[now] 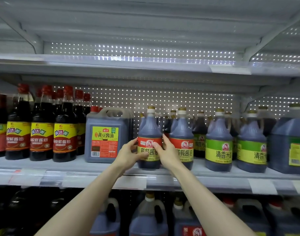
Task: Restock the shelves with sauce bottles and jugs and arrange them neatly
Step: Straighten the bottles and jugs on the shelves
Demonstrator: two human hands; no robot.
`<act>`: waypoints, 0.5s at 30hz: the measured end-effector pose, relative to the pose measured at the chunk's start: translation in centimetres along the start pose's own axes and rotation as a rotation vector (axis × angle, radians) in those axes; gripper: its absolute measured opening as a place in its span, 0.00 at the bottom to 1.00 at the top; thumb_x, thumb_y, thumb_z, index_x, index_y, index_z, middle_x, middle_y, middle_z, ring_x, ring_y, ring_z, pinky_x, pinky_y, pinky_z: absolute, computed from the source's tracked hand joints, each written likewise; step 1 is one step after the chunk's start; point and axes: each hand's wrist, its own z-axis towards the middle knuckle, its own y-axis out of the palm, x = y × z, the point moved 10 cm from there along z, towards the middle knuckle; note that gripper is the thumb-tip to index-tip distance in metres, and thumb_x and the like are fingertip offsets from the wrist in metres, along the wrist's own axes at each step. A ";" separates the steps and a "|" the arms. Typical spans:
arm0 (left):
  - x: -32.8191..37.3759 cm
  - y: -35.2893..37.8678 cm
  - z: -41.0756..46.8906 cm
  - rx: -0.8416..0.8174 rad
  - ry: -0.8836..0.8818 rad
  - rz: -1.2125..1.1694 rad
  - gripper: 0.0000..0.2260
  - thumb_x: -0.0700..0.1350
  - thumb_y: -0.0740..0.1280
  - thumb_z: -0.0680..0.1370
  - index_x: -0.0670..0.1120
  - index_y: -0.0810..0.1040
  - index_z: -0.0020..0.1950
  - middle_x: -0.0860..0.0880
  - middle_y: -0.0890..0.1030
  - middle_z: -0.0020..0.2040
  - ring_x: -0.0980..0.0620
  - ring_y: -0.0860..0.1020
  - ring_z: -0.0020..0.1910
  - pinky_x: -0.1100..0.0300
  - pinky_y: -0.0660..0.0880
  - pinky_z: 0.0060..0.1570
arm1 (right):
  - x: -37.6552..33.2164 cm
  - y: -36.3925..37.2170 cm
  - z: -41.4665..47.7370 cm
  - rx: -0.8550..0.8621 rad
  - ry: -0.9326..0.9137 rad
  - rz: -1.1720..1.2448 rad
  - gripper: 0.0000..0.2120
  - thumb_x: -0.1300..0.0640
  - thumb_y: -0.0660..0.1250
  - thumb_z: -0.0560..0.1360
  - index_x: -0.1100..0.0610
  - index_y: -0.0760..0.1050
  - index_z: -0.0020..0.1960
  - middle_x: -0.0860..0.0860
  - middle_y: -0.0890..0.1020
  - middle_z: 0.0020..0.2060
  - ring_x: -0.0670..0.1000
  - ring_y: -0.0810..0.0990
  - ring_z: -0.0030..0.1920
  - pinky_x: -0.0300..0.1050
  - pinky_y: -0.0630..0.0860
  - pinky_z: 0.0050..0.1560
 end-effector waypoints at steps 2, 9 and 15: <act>-0.2 -0.3 0.5 0.002 0.012 0.016 0.31 0.39 0.75 0.72 0.46 0.68 0.72 0.47 0.80 0.58 0.48 0.79 0.58 0.51 0.77 0.58 | 0.2 0.2 0.4 0.012 0.010 -0.003 0.28 0.49 0.63 0.80 0.47 0.57 0.77 0.49 0.74 0.67 0.52 0.75 0.64 0.57 0.74 0.64; -0.9 -0.4 2.1 -0.018 0.027 0.015 0.31 0.40 0.75 0.71 0.45 0.67 0.72 0.46 0.79 0.60 0.47 0.78 0.59 0.48 0.77 0.59 | 1.5 0.9 1.9 0.046 0.041 -0.023 0.29 0.48 0.62 0.80 0.48 0.56 0.78 0.51 0.74 0.68 0.53 0.75 0.65 0.57 0.74 0.65; -1.1 -0.1 2.9 -0.029 0.032 0.016 0.30 0.38 0.73 0.72 0.44 0.67 0.72 0.50 0.77 0.55 0.51 0.77 0.56 0.56 0.76 0.54 | 2.4 1.1 3.0 0.063 0.062 -0.016 0.30 0.48 0.62 0.80 0.48 0.55 0.78 0.51 0.74 0.68 0.53 0.75 0.64 0.57 0.74 0.64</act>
